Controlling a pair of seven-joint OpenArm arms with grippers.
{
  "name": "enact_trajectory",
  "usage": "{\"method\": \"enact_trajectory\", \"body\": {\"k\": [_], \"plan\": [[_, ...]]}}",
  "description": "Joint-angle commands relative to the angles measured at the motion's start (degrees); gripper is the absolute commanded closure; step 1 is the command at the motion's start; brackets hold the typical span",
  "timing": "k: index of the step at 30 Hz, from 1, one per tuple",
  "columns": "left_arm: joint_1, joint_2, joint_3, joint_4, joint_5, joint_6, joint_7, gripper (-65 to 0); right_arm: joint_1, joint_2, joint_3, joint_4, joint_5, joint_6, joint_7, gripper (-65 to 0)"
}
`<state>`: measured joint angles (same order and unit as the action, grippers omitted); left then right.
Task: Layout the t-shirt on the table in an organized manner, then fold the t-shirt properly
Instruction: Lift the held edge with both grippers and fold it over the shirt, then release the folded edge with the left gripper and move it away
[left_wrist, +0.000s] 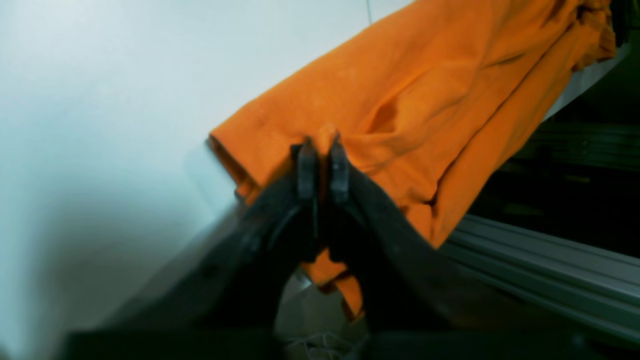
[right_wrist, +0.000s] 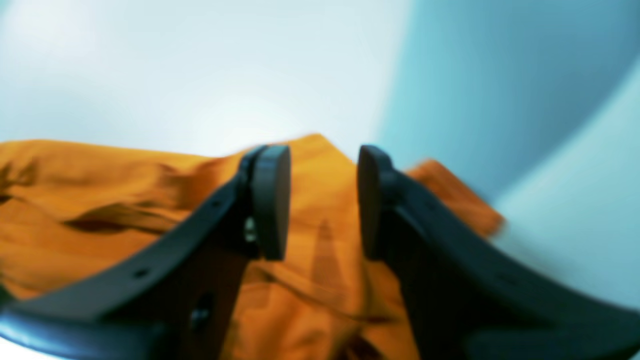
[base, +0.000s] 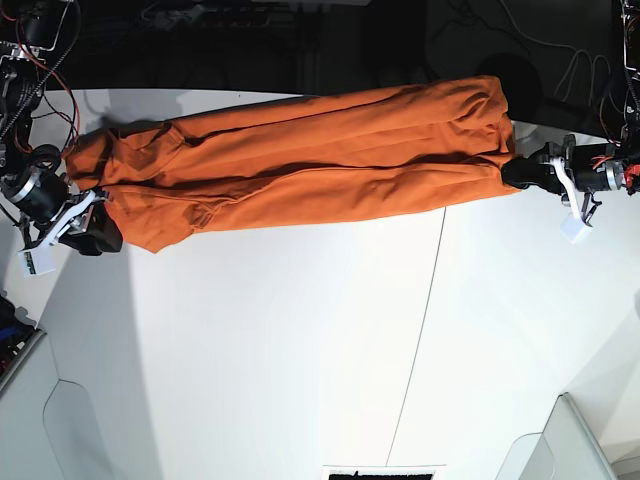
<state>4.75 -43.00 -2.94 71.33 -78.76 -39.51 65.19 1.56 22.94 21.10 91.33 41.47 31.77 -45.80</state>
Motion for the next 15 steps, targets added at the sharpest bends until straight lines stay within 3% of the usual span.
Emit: {"method": "enact_trajectory", "body": {"k": [1, 3, 6, 8, 11, 15], "plan": [[-0.8, -1.5, -0.5, 0.7, -1.6, -0.5, -0.4, -8.6, 0.8, 0.2, 0.3, 1.7, 1.1, 0.7, 0.8, -22.7], [-0.7, -1.5, -0.5, 0.7, -1.5, -0.5, -0.4, -14.0, 0.8, -1.1, -0.1, 2.1, 1.1, 0.6, 1.0, -22.7], [-0.6, -1.5, -0.5, 0.7, -1.1, -0.5, -0.2, -16.9, 0.6, -3.3, -2.2, 1.1, -0.2, 0.6, 1.2, -21.6], [-0.5, -1.5, -0.5, 0.7, -1.1, -0.5, -0.2, -16.9, 0.5, -4.6, -4.9, -0.8, -3.1, 0.5, 1.2, -15.8], [-0.3, -1.4, -0.5, 0.7, -1.2, -0.5, -0.2, -16.9, 0.5, -5.8, -8.2, -5.5, -6.8, 0.4, 2.9, -1.4], [0.6, -1.3, -0.5, 0.7, -0.7, -0.5, -0.3, -16.9, 0.8, -5.6, -8.6, -12.1, -11.6, -0.5, 10.4, 0.0]]}}
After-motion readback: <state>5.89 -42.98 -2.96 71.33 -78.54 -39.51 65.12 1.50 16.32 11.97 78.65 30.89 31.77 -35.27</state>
